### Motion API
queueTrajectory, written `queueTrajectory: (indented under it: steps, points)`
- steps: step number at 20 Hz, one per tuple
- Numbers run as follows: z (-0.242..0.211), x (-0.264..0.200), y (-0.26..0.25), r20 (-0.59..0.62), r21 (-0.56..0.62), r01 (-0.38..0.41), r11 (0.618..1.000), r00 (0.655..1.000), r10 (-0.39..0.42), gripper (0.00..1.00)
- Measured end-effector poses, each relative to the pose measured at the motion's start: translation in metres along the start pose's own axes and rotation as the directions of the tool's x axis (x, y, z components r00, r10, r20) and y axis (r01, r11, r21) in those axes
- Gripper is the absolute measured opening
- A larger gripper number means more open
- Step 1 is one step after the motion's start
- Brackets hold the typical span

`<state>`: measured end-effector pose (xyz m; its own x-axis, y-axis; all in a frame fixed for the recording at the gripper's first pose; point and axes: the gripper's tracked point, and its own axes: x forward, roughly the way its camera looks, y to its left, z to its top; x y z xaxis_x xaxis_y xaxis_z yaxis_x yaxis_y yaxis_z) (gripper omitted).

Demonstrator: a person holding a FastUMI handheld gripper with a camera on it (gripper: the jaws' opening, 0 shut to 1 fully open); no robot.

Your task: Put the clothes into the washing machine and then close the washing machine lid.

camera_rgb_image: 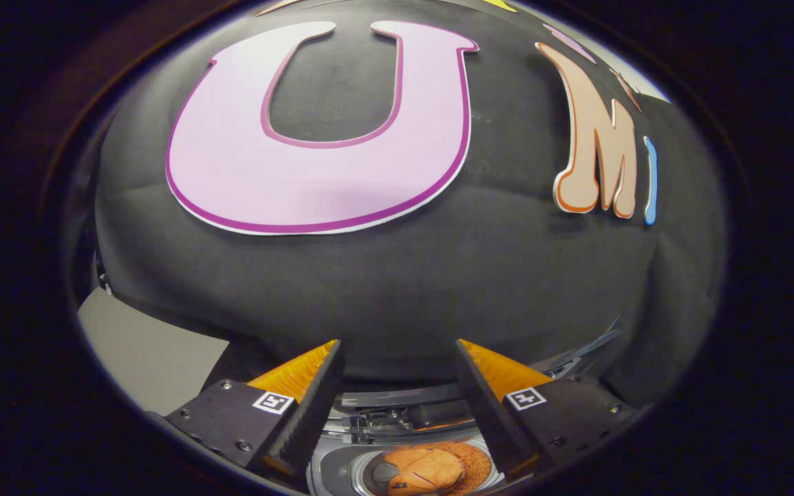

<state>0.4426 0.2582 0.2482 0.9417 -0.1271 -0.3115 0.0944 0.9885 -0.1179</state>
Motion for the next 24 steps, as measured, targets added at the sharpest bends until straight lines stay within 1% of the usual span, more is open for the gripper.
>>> queueTrajectory:
  steps: [14,24]
  points:
    - [-0.0013,0.0007,-0.0002,0.003,0.0,-0.022,1.0,1.0,0.022,0.96]
    - [-0.0014,0.0019,-0.0018,-0.002,0.006,-0.02,1.0,1.0,0.02,0.96]
